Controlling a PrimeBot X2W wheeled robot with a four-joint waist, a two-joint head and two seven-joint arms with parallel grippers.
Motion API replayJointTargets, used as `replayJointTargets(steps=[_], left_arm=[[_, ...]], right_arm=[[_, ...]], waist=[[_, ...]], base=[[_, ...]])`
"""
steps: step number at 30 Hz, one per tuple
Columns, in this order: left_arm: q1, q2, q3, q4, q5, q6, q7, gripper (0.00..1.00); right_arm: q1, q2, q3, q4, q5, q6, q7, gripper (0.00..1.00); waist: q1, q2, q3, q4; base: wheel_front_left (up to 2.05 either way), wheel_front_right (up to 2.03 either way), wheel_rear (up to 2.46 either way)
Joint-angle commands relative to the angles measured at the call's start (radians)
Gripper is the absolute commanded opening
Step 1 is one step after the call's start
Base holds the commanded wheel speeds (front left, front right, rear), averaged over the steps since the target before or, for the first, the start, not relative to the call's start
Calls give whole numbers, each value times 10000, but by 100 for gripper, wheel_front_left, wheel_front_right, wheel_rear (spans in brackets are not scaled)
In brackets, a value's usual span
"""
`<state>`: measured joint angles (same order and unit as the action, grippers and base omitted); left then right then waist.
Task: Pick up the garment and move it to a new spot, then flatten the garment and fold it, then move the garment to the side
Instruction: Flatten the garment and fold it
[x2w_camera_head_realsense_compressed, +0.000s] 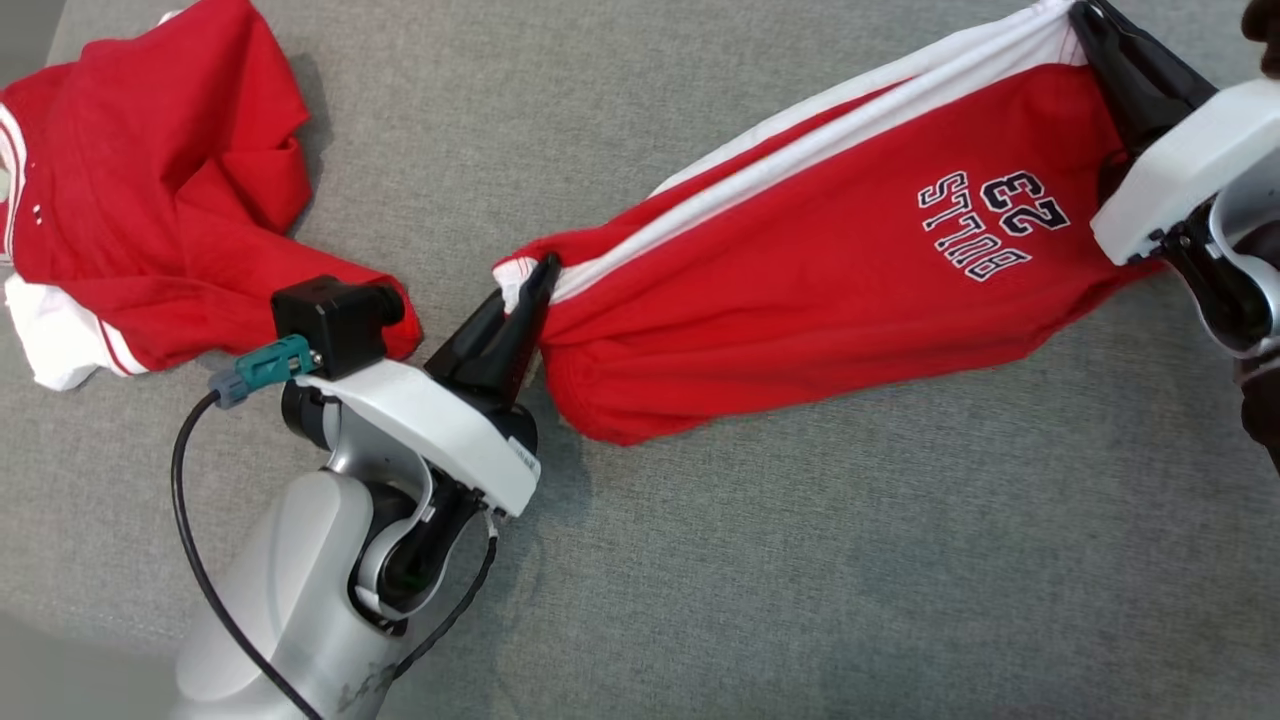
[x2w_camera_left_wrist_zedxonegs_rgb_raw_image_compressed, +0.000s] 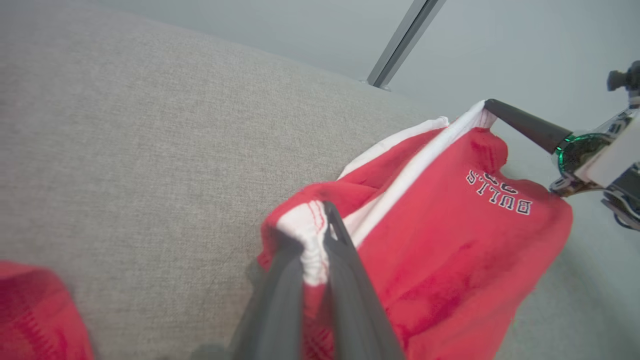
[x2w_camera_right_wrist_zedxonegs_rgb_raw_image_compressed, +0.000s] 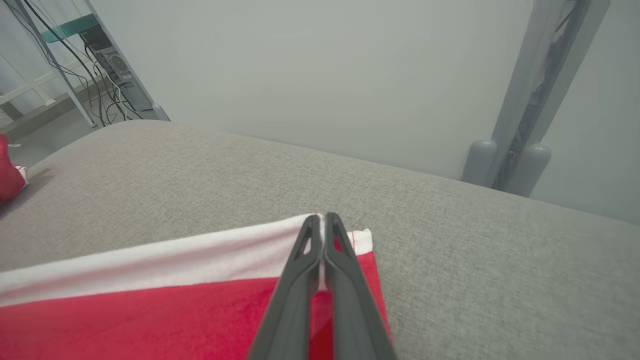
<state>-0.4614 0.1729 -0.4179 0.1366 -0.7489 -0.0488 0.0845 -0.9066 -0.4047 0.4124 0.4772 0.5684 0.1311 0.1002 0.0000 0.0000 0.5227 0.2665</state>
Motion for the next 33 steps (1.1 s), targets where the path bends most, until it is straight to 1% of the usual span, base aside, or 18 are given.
replayJointTargets(steps=[1, 2, 3, 4, 5, 6, 7, 8, 11, 15, 18, 21, 24, 25, 26, 28, 29, 33], left_arm=[[-183, 20, 39, 84, 17, -48, -54, 28], [-229, -38, -6, 194, 13, -83, -83, 39], [-272, -101, -19, 270, -27, -129, -146, 44], [-322, -127, -34, 360, -39, -142, -180, 62], [-360, -132, -63, 460, -25, -161, -212, 100], [-389, -138, -45, 539, 21, -138, -294, 100], [-415, -149, -43, 600, 71, -100, -343, 100], [-419, -175, -22, 657, 100, -48, -451, 100], [-259, -159, 42, 738, 248, 100, -738, 100], [101, -71, 227, 598, 651, 568, -1402, 100], [381, -39, 398, 300, 981, 985, -1992, 100], [673, 85, 552, -65, 1360, 1441, -2523, 100], [882, 182, 759, -512, 1763, 1883, -2951, 100], [971, 188, 826, -634, 1822, 1972, -3051, 100], [1097, 288, 949, -812, 2095, 2134, -3219, 100], [1238, 345, 1040, -887, 2347, 2262, -3328, 100], [1238, 345, 1040, -887, 2347, 2262, -3328, 100], [1510, 597, 1112, -954, 2948, 2361, -3427, 100]], right_arm=[[-167, -65, 39, 154, 97, -6, -135, 0], [-310, -41, 172, 409, 145, -6, -268, 0], [-430, -9, 315, 642, 211, -6, -380, 0], [-525, 15, 450, 918, 276, -6, -443, 0], [-627, 39, 593, 1137, 346, -6, -558, 0], [-716, 56, 713, 1370, 391, -6, -621, 15], [-743, 83, 903, 1496, 445, -6, -703, 67], [-777, 130, 1099, 1586, 590, -5, -808, 100], [-725, 86, 1371, 1853, 842, -6, -1326, 100], [-354, 213, 1411, 2067, 965, -5, -2385, 100], [-40, 283, 1094, 2138, 789, -5, -3215, 100], [425, 446, 497, 1921, 410, -5, -3591, 100], [1037, 588, -333, 1335, -270, -5, -3675, 100], [1307, 677, -629, 1006, -570, -5, -3676, 100], [1942, 872, -1258, 302, -1068, -5, -3681, 100], [2611, 1078, -1847, -361, -1581, -5, -3669, 100], [2611, 1078, -1847, -361, -1581, -5, -3669, 100], [3936, 1559, -2733, -1475, -2403, -5, -3667, 100]], waist=[[0, 0, 65, 63], [0, 0, 78, 73], [0, 0, 87, 77], [0, 0, 84, 73], [0, 0, 71, 59], [0, 0, 54, 42], [0, 0, 28, 28], [0, 0, 2, 7], [0, 0, -136, -115], [0, 0, -397, -322], [0, 0, -602, -514], [0, 0, -805, -727], [0, 0, -1012, -938], [0, 0, -1089, -1005], [0, 0, -1242, -1131], [0, 0, -1404, -1256], [0, 0, -1404, -1256], [0, 0, -1679, -1444]], base=[[0, 0, 0], [0, 0, 0], [0, 0, 0], [0, 0, 0], [0, 0, 0], [0, 0, 0], [0, 0, 0], [0, 0, 0], [0, 0, 0], [0, 0, 0], [0, 0, 0], [0, 0, 0], [0, 0, 0], [0, 0, 0], [0, 0, 0], [0, 0, 0], [0, 0, 0], [0, 0, 0]])
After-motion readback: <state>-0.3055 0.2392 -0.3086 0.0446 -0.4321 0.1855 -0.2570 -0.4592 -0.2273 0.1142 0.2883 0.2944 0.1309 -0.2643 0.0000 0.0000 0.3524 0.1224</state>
